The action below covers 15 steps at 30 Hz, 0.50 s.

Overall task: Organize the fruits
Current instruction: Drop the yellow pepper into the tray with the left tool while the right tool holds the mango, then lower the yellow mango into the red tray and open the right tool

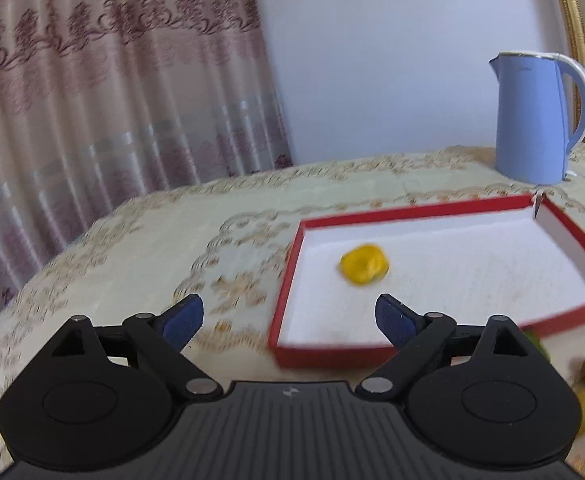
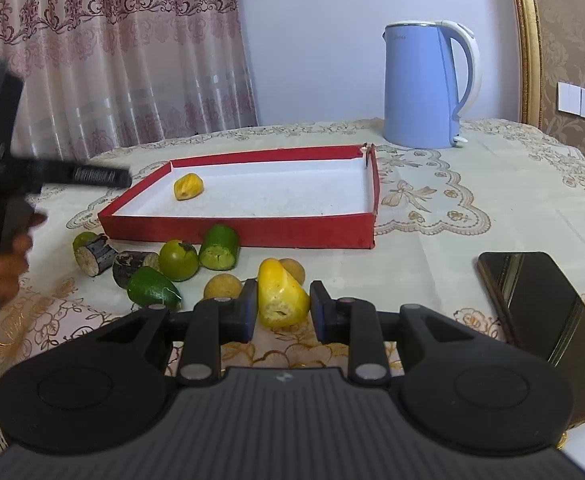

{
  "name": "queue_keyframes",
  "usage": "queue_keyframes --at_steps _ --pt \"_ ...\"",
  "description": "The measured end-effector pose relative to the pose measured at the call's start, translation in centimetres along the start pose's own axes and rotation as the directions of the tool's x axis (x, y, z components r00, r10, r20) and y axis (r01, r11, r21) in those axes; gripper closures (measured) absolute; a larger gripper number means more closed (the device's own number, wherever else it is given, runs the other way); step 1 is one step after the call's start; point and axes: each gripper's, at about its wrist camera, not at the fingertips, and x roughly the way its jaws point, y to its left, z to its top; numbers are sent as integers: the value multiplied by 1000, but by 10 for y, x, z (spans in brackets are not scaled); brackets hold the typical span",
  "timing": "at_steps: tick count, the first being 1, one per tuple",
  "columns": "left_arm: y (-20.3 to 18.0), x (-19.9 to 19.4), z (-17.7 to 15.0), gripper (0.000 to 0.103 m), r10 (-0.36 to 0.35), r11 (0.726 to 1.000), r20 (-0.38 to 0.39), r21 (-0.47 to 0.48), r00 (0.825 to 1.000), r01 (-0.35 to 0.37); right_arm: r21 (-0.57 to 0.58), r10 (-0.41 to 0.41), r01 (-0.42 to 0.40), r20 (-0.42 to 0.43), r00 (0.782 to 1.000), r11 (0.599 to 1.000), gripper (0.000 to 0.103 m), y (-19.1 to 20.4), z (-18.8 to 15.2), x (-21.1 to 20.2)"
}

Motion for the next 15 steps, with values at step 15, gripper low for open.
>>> queue_keyframes --at_steps 15 --pt "27 -3 -37 9 34 991 2 -129 999 -33 31 22 -23 58 998 999 77 2 24 6"
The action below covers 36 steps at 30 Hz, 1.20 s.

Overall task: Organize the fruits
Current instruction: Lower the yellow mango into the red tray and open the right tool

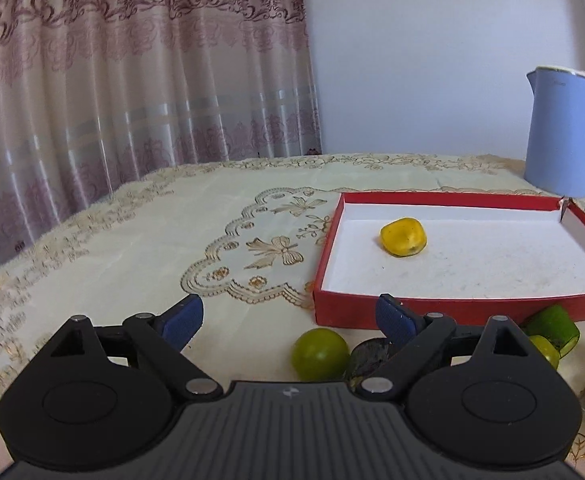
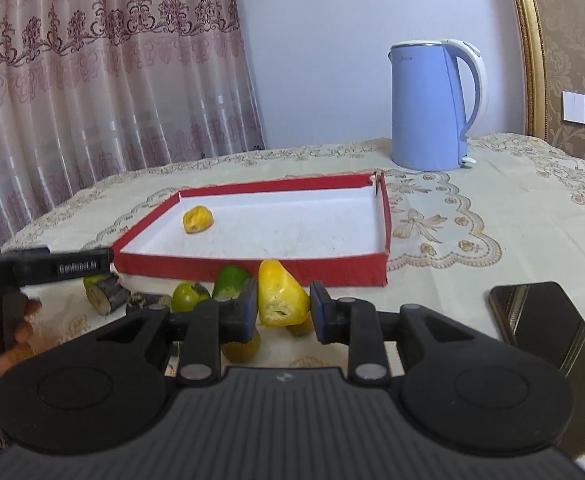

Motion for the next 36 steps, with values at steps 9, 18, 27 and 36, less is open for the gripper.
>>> queue_keyframes --at_steps 9,18,27,36 --pt "2 1 -5 9 -19 1000 0 -24 1000 19 12 9 -10 33 999 1000 77 -1 25 24" --pt "2 1 -7 9 -10 999 -1 -35 1000 10 19 6 -6 8 1000 1000 77 -10 59 70" --pt "6 2 -8 7 -12 999 -9 -52 1000 12 34 -93 96 -91 992 995 76 -25 92 156" --pt "8 4 -8 6 -27 997 -17 -67 999 26 98 -66 65 4 998 993 23 -20 51 85"
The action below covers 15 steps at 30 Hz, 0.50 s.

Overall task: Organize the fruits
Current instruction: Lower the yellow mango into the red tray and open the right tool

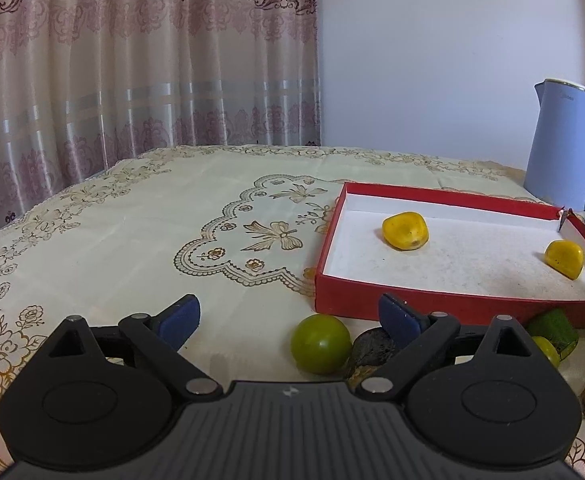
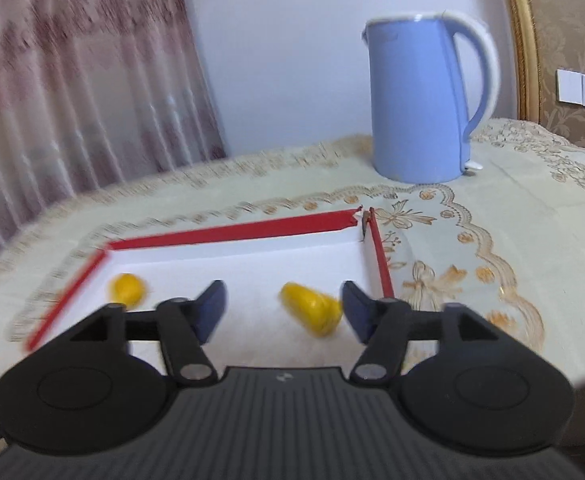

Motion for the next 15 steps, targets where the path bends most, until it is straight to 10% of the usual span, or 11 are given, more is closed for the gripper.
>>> queue_keyframes --at_steps 6,15 --pt "5 -1 1 6 -53 998 1 -24 999 53 4 -7 7 124 992 1000 5 3 -40 -67" --pt "19 -5 -2 6 -140 990 -24 -17 990 140 13 -16 15 32 999 1000 5 -1 -67 -55"
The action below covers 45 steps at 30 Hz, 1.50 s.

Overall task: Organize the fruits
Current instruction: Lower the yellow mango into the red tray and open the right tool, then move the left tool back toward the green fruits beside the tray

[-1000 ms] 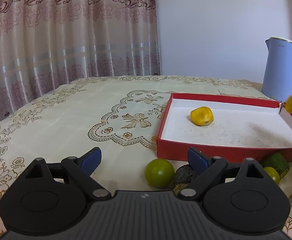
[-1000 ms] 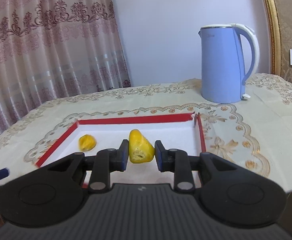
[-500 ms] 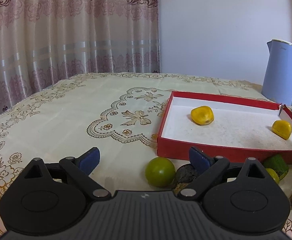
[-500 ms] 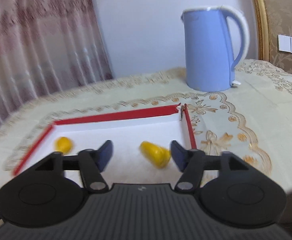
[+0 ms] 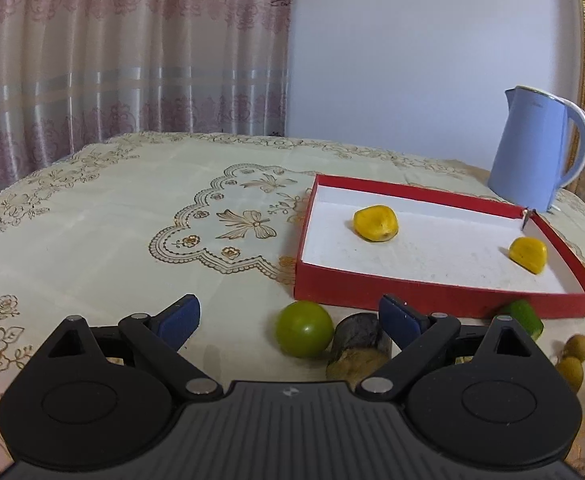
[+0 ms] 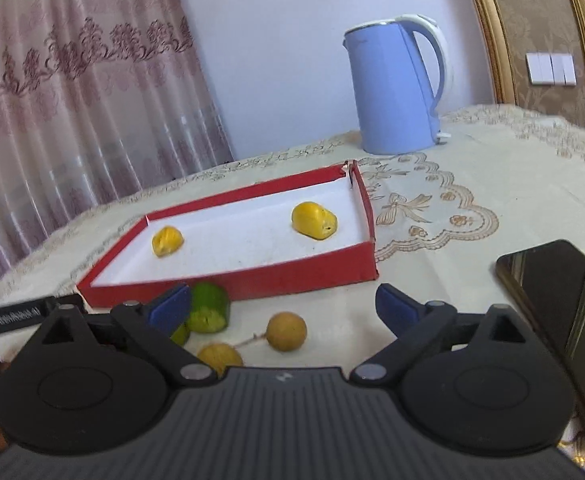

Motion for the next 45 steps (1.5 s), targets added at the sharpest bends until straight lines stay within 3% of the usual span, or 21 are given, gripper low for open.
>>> queue_keyframes --at_steps 4,11,16,20,24,26,30,33,38,41,42,43,45 --pt "1 -6 -3 6 24 998 21 61 999 -25 13 15 -15 15 1000 1000 5 -3 -1 -4" --pt "-2 -16 -11 6 -7 983 71 185 997 -7 42 12 -12 -18 1000 999 0 -7 -1 1" --pt "-3 -18 -13 6 -59 978 62 204 996 45 41 9 -7 -43 999 999 0 -6 -1 5" --pt "0 -20 -13 6 -140 972 34 196 990 131 60 23 -20 -52 998 998 0 -9 -1 6" --pt "6 -15 -5 6 33 989 73 142 997 -43 100 30 -24 -60 998 995 0 -16 -2 8" --pt "16 -7 2 6 70 991 44 110 997 -75 118 36 -29 -57 998 993 0 -19 -2 7" --pt "30 6 12 6 -12 999 -37 50 999 13 129 36 -27 -63 997 991 0 -21 -3 9" --pt "24 13 12 6 -49 996 -73 66 996 53 127 31 -23 -61 998 992 0 -20 -3 9" --pt "21 8 11 5 94 989 -22 118 995 -91 135 26 -17 -62 998 991 0 -22 -3 8" --pt "33 1 15 6 261 958 37 114 965 -263 140 29 -20 -64 997 990 0 -23 -2 8" --pt "40 -3 17 6 268 958 47 94 962 -271 140 29 -20 -66 997 990 0 -23 -2 9" --pt "45 -6 19 6 236 968 41 74 971 -238 141 31 -21 -68 997 990 0 -23 -2 9" --pt "49 -8 21 6 112 993 3 43 994 -112 138 34 -23 -75 997 990 0 -22 -2 11"
